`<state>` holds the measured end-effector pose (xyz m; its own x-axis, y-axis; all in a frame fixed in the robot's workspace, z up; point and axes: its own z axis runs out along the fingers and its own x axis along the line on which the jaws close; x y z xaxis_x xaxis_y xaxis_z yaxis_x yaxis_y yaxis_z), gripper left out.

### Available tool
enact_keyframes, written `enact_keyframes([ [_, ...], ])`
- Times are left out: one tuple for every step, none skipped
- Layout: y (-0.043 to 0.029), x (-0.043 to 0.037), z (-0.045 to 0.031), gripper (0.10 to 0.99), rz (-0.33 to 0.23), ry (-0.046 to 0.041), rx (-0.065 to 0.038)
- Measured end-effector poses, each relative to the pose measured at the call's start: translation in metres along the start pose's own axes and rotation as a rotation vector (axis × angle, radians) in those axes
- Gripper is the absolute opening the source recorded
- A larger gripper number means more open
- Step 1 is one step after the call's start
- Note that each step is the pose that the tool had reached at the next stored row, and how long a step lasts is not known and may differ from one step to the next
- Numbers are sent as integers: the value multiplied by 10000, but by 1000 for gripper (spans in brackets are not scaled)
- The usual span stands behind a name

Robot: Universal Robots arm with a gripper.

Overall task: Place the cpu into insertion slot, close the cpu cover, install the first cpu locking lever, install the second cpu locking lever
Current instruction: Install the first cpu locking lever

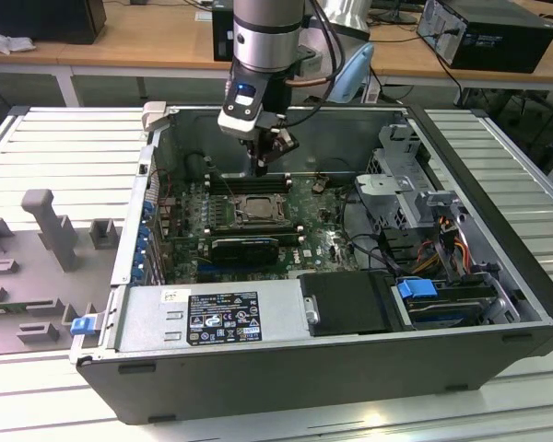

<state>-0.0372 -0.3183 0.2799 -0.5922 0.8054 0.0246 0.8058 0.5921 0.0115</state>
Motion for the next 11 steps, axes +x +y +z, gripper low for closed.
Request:
enact_keyframes([
  [0,0,0,106,-91,1,2],
  [0,0,0,106,-181,2,5],
  [0,0,0,106,-277,3,7],
  [0,0,0,106,-405,4,10],
  [0,0,0,106,-493,6,12],
  [0,0,0,106,-694,8,17],
  [0,0,0,106,-855,10,21],
  [0,0,0,106,-1065,13,27],
  [0,0,0,106,-1235,14,30],
  [0,0,0,106,-1406,16,34],
  [0,0,0,106,-1640,19,41],
])
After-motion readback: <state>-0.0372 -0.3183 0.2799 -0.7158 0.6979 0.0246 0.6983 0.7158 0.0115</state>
